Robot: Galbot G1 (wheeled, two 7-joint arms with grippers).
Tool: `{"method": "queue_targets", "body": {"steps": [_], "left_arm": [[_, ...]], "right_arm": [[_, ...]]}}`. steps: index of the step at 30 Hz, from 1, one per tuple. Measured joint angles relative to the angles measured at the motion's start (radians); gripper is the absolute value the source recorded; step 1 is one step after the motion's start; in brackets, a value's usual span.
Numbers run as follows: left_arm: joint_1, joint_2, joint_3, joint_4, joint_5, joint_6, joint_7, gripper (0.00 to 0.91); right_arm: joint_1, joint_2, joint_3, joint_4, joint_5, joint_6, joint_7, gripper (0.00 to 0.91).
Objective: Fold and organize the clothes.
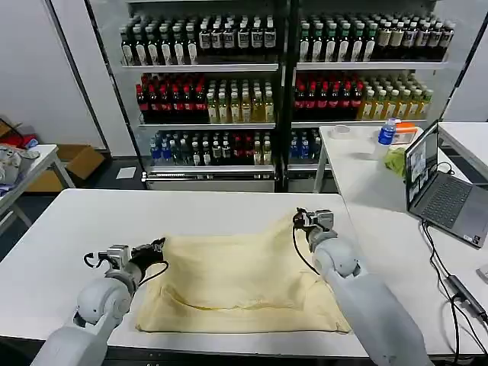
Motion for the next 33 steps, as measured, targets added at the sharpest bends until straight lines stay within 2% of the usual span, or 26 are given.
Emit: {"method": "queue_targets", "body": {"steps": [13, 21, 33], "left_arm": [[0.135, 0.016, -0.08, -0.154, 0.031, -0.003, 0.013, 0.01], [0.25, 0.024, -0.122, -0.253, 0.066, -0.002, 0.024, 0.01], [0.392, 0.006, -0.158, -0.332, 0.126, -0.001, 0.047, 0.01]], "right_arm": [[-0.251, -0.114, 0.15, 0.296, 0.022, -0.03, -0.012, 0.0], [-0.412, -0.153, 0.246, 0.445, 0.025, -0.052, -0.012, 0.0], [-0.592, -0.168, 0.322, 0.555, 0.017, -0.061, -0.006, 0.0]]}}
